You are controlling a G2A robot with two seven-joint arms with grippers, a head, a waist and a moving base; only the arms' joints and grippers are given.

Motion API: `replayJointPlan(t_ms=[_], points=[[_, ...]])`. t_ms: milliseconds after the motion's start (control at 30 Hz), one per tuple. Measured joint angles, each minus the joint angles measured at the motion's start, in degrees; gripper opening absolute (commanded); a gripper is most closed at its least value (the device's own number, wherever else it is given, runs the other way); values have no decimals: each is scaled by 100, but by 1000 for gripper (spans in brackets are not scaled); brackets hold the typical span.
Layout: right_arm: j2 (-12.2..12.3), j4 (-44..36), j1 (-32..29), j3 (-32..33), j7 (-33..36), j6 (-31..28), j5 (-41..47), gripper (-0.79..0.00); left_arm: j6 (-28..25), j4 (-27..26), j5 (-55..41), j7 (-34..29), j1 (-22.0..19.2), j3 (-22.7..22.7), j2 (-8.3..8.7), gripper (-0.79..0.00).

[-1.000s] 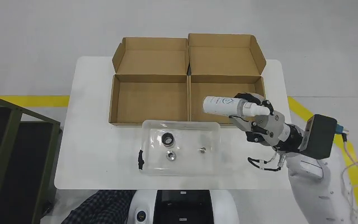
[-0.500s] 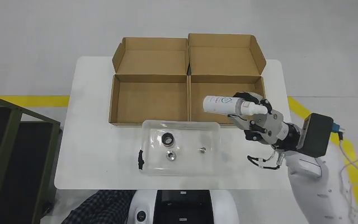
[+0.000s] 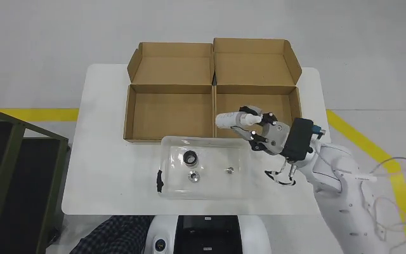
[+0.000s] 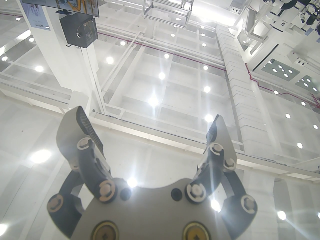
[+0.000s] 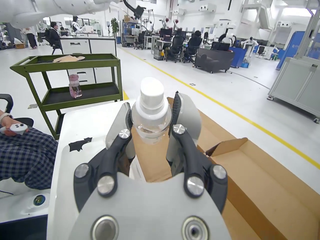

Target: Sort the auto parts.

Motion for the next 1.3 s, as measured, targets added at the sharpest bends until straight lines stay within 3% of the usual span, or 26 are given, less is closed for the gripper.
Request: replayJointPlan(t_ms=[633, 1300], points=[[-146, 1609, 922, -858, 586, 988, -745, -785, 0, 0, 0, 0, 0, 0, 0, 0], [-287, 2763, 1565, -1278, 909, 1416, -743, -785, 0, 0, 0, 0, 0, 0, 0, 0]])
